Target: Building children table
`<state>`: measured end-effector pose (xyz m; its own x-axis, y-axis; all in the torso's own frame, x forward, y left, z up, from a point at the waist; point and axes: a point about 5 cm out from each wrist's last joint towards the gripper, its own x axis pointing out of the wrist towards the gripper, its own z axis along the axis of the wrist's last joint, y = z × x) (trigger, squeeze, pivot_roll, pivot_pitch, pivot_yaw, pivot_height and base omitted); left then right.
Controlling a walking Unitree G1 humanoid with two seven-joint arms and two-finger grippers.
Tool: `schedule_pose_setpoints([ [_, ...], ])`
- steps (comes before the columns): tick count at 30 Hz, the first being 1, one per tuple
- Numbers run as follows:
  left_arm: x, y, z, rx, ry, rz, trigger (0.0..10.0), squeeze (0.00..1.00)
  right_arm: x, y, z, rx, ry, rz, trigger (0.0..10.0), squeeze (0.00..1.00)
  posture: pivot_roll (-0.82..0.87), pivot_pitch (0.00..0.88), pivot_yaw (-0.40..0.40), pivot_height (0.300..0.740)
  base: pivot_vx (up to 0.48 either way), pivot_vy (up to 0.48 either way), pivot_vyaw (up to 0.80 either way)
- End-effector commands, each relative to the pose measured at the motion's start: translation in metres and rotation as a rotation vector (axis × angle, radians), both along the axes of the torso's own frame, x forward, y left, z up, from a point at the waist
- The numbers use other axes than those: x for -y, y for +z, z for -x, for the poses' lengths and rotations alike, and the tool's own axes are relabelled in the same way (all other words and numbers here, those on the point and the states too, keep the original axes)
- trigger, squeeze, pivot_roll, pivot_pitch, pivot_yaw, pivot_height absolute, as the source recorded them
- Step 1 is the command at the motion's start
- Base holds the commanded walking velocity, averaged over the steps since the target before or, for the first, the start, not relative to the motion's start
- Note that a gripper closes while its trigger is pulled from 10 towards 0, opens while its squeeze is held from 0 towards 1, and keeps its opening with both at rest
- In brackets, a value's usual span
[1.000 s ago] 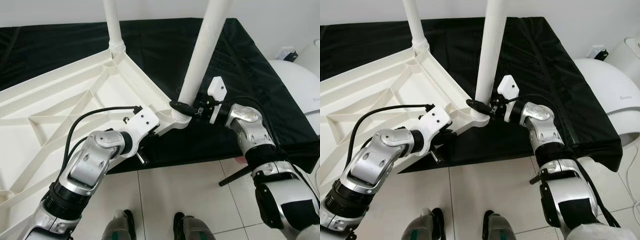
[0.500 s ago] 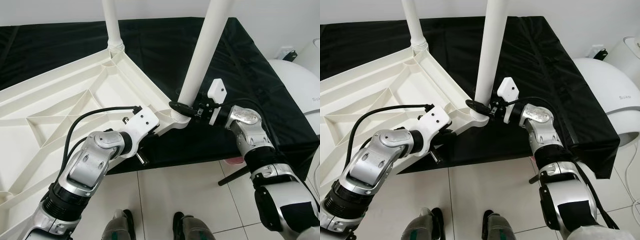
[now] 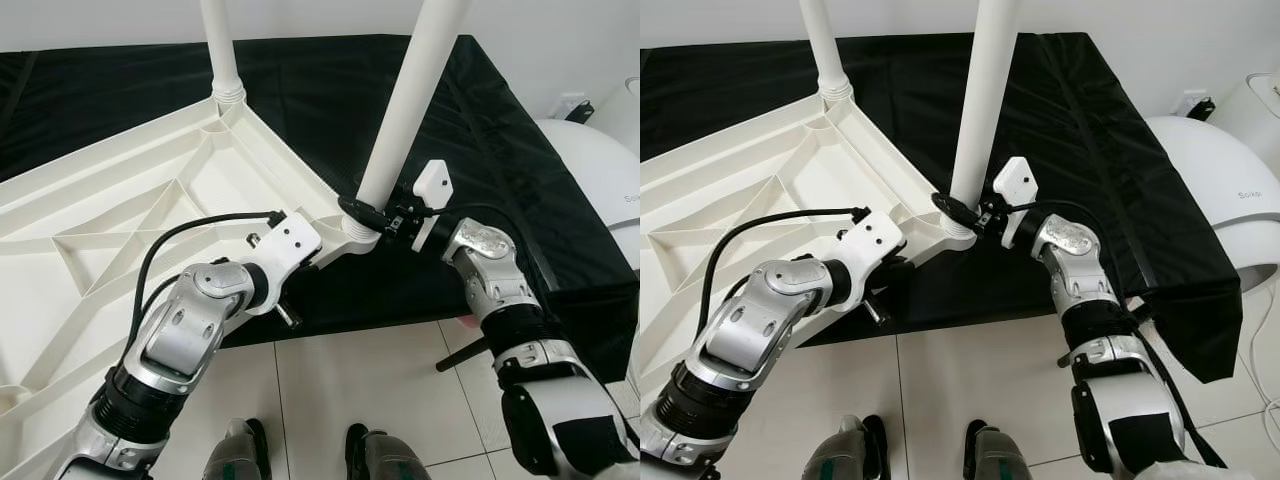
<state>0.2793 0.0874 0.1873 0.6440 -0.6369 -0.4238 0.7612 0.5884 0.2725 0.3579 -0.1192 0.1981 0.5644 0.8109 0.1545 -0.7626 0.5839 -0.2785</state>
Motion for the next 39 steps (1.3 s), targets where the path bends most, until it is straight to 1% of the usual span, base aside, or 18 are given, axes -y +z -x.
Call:
schedule_pose_setpoints([
  [1, 0.006, 0.009, 0.004, 0.065, 0.003, 0.037, 10.0, 0.0, -0.002, -0.026, 0.004, -0.108, -0.016, 0.017, 10.0, 0.0, -0.07, 0.21, -0.036, 0.74, 0.0, 0.0, 0.0],
  [3, 0.006, 0.007, 0.004, 0.059, 0.01, 0.035, 10.0, 0.0, -0.002, -0.026, 0.005, -0.106, -0.037, 0.006, 10.0, 0.0, -0.07, 0.21, -0.036, 0.74, 0.0, 0.0, 0.0],
  [12, 0.009, 0.009, 0.004, 0.064, 0.024, 0.051, 10.0, 0.0, -0.005, -0.031, 0.01, -0.118, -0.093, 0.001, 10.0, 0.0, -0.08, 0.224, -0.036, 0.74, 0.0, 0.0, 0.0],
  [16, 0.009, 0.01, 0.003, 0.071, 0.035, 0.057, 10.0, 0.0, -0.01, -0.032, 0.014, -0.119, -0.108, -0.013, 10.0, 0.0, -0.08, 0.228, -0.04, 0.74, 0.0, 0.0, 0.0],
  [19, 0.009, 0.01, 0.003, 0.071, 0.035, 0.057, 10.0, 0.0, -0.01, -0.032, 0.014, -0.119, -0.108, -0.013, 10.0, 0.0, -0.08, 0.228, -0.04, 0.74, 0.0, 0.0, 0.0],
  [24, 0.01, 0.013, 0.001, 0.079, 0.054, 0.076, 10.0, 0.0, -0.015, -0.034, 0.017, -0.116, -0.136, -0.042, 10.0, 0.0, -0.08, 0.234, -0.043, 0.74, 0.0, 0.0, 0.0],
  [27, 0.012, 0.016, -0.001, 0.087, 0.081, 0.103, 10.0, 0.0, -0.02, -0.033, 0.02, -0.119, -0.191, -0.091, 10.0, 0.0, -0.08, 0.236, -0.044, 0.74, 0.0, 0.0, 0.0],
  [29, 0.012, 0.016, -0.001, 0.087, 0.081, 0.103, 10.0, 0.0, -0.02, -0.033, 0.02, -0.119, -0.191, -0.091, 10.0, 0.0, -0.08, 0.236, -0.044, 0.74, 0.0, 0.0, 0.0],
  [31, 0.013, 0.017, -0.002, 0.092, 0.095, 0.114, 10.0, 0.0, -0.023, -0.033, 0.022, -0.117, -0.22, -0.112, 10.0, 0.0, -0.08, 0.24, -0.043, 0.74, 0.0, 0.0, 0.0],
  [38, 0.018, 0.016, 0.0, 0.086, 0.108, 0.139, 10.0, 0.0, -0.028, -0.034, 0.026, -0.123, -0.289, -0.154, 10.0, 0.0, -0.08, 0.24, -0.043, 0.74, 0.0, 0.0, 0.0],
  [39, 0.02, 0.015, -0.001, 0.084, 0.114, 0.144, 10.0, 0.0, -0.03, -0.034, 0.028, -0.124, -0.318, -0.171, 10.0, 0.0, -0.08, 0.239, -0.041, 0.74, 0.0, 0.0, 0.0],
])
